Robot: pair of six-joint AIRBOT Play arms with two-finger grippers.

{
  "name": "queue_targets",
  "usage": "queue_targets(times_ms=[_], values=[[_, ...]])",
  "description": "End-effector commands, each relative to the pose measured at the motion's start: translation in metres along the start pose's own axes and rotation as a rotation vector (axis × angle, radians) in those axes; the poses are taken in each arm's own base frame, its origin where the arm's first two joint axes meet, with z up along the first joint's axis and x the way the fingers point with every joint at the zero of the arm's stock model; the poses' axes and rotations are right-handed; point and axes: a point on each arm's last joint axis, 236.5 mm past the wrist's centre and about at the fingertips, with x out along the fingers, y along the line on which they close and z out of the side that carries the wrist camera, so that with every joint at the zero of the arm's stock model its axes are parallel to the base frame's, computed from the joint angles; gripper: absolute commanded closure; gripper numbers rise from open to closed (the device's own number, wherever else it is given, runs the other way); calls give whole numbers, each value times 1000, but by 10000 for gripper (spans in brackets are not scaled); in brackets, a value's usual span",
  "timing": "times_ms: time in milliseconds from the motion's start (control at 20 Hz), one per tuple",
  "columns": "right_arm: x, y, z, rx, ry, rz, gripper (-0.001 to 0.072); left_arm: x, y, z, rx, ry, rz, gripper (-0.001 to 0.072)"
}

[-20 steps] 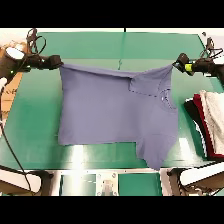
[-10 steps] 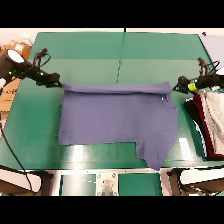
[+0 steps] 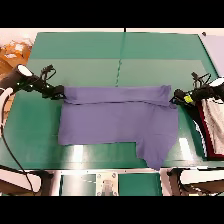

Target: Fold the shirts.

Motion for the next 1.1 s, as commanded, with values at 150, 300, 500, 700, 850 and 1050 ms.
queue_targets(times_ms=[150, 300, 500, 700, 850, 1050], values=[[-46, -31, -6, 79, 85, -92, 419, -16, -5, -35, -42, 163, -37, 182], [-71, -36, -25, 140, 111, -91, 700, -35, -2, -59, -98, 278, -24, 682], [-88, -52, -96, 238, 159, -209, 700, -53, -11, -85, -96, 265, 9, 684], [-68, -55, -197, 456, 247, -266, 679, -66, -23, -132, -94, 73, 55, 684], [-40, -48, -257, 508, 380, -226, 463, -70, -27, -168, -111, -59, 83, 683], [-13, -36, -287, 494, 429, -141, 401, -60, -32, -207, -188, -78, 61, 171]])
